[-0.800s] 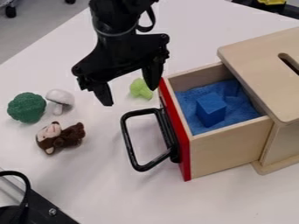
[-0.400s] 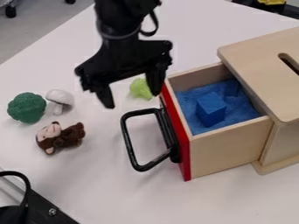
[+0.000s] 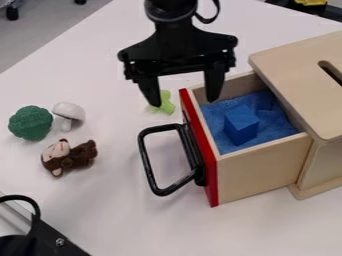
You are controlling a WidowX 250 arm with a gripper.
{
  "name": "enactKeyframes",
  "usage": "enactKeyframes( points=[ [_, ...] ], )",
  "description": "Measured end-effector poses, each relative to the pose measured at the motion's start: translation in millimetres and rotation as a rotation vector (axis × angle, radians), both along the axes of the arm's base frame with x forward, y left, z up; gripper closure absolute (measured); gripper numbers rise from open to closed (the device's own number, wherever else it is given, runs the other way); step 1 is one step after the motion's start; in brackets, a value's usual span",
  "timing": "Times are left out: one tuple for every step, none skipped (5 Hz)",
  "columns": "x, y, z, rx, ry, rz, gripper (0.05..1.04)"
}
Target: Take blue cube out of the drawer
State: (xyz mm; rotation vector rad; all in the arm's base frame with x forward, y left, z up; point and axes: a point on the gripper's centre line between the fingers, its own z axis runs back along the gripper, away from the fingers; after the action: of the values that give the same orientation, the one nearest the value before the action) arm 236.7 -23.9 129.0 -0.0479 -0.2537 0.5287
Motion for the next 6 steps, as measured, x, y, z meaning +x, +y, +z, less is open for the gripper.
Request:
enactKeyframes(
  points=[
    [2.1, -12.3, -6.6, 0.027, 0.044, -0.241, 0.085],
    [8.0, -22.2, -16.7, 0.058, 0.074, -0.414, 0.085],
    [16.0, -30.6, -26.5, 0.08, 0.079, -0.532, 0.085],
    [23.9, -38.4, -32.1, 0.082, 0.045, -0.6, 0.085],
    [32.6, -43.8, -39.4, 0.071, 0.026, -0.639, 0.085],
    [40.6, -47.2, -46.2, 0.058, 0.02, -0.662, 0.085]
  ],
)
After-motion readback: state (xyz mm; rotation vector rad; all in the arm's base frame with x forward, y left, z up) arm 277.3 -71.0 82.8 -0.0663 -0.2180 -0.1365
